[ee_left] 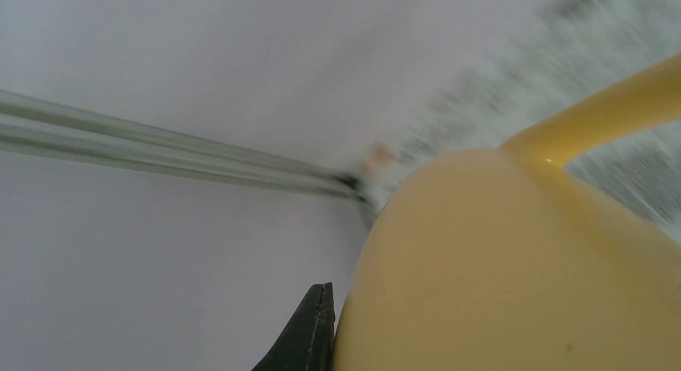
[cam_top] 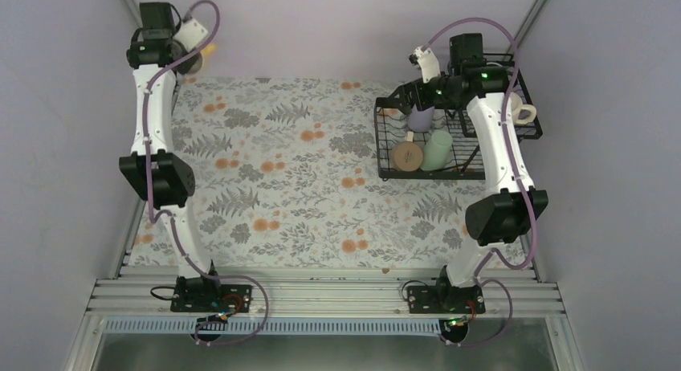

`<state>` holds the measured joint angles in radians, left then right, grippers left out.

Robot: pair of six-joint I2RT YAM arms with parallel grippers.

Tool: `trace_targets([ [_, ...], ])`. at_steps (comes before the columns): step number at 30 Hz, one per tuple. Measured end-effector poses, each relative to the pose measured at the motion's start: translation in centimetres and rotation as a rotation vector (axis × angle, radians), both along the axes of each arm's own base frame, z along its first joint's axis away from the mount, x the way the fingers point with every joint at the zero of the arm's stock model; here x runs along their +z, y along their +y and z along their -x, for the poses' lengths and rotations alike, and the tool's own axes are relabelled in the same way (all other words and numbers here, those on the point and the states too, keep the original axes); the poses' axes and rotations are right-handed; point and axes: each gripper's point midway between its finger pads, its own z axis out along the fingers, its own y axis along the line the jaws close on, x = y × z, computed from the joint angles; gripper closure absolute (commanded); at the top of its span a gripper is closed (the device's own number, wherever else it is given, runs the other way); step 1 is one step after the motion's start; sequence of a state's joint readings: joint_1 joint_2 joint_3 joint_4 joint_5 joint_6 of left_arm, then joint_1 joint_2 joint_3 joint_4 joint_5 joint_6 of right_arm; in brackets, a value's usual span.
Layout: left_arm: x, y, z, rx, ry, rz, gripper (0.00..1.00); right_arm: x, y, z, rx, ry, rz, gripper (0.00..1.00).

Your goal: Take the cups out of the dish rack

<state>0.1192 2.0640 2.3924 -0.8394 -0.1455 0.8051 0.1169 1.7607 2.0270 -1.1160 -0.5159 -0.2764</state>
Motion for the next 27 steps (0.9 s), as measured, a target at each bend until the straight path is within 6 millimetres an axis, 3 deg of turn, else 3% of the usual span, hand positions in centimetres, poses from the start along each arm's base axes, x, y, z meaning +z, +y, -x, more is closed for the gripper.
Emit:
trace_targets([
  [4,-10.5,-0.4,2.0,-0.083,0.364,0.074,0.98,-1.1,-0.2,0.3,0.002,0.023,0.016,0.0],
  [8,-17.4,-1.7,5.3,-0.161,0.626,0.126,0.98,-1.8,-0.3,0.9,0.006,0.038,0.024,0.0],
  [13,-20.6,-1.6,6.9,-0.195,0.754,0.135,0.98,-2.2,-0.4,1.6,0.011,0.043,0.028,0.0],
  [16,-22.5,-1.0,6.5,-0.194,0.793,0.131,0.98,-2.4,-0.4,2.1,0.013,0.041,0.03,0.0],
  [23,-29.1,-0.1,5.3,-0.167,0.907,0.114,0.98,-1.9,-0.5,3.3,0.014,0.021,0.027,0.0],
  [27,-28.8,-0.2,4.4,-0.16,0.883,0.095,0.98,-2.1,-0.5,3.3,0.014,0.018,0.026,0.0],
])
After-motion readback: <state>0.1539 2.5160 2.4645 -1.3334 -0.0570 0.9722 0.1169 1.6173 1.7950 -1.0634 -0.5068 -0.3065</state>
